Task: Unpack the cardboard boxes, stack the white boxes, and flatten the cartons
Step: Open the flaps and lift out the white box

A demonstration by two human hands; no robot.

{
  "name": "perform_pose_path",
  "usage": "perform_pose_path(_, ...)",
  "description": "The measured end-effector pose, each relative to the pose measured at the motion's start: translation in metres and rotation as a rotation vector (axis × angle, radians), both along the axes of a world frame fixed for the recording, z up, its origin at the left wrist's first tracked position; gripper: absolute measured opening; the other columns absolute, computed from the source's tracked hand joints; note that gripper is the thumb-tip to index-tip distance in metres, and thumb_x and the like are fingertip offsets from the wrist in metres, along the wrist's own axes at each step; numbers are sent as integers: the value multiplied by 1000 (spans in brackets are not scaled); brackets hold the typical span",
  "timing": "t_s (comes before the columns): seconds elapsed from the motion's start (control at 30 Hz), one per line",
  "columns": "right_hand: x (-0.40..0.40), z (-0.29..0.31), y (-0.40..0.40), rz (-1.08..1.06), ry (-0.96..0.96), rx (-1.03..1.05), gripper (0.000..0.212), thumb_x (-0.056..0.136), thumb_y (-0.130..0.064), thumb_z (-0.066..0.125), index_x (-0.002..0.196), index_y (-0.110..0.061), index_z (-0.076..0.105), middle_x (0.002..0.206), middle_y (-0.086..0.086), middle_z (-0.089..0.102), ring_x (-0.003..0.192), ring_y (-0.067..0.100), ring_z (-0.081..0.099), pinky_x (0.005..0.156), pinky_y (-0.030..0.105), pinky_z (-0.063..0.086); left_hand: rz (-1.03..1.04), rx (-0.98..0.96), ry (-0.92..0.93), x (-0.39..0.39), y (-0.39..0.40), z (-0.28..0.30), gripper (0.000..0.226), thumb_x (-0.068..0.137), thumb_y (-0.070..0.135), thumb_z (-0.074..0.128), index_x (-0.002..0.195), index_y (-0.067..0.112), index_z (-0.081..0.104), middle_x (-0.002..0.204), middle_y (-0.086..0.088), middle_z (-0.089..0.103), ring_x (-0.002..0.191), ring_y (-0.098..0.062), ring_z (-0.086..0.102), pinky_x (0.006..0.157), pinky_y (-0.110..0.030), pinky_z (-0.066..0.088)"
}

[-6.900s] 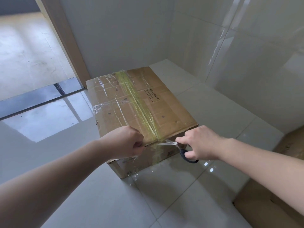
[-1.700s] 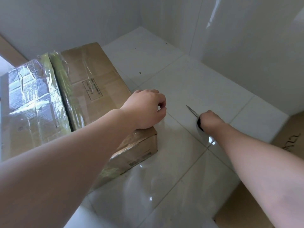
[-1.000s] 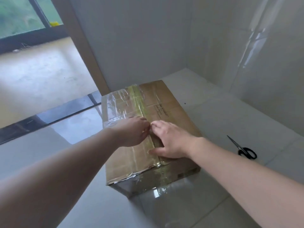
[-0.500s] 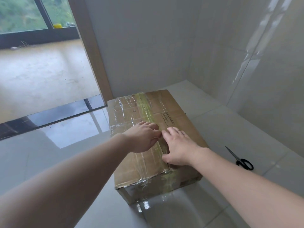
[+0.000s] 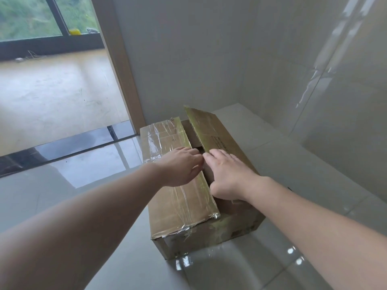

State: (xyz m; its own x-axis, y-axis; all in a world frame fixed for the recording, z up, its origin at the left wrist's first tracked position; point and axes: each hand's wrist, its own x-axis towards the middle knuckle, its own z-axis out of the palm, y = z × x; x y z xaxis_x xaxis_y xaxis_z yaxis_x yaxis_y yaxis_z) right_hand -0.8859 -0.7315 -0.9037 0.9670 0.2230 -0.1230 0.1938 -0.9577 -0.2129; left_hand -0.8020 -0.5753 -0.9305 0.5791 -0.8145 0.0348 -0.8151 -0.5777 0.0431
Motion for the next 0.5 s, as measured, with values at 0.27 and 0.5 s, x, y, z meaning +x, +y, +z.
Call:
perform_pose_path(0.27, -4, 46, -35, 5, -129, -446, 46, 85, -7, 33, 127, -4, 52, 147, 16, 33, 145, 25, 9, 119, 38, 6, -106, 121, 69, -21, -6, -7, 36, 100, 36, 33, 126, 22, 55, 133, 5, 54, 125, -17, 44, 109, -33, 26)
perform_pose_path(0.5, -3, 39, -68, -71, -67, -935, 60, 89, -25, 30, 147, -8, 29, 157, 19, 5, 143, 38, -12, 113, 57, -10, -72, 158, 41, -25, -24, -12, 40, 100, 43, 28, 111, 27, 63, 112, 7, 62, 111, -15, 50, 109, -33, 24)
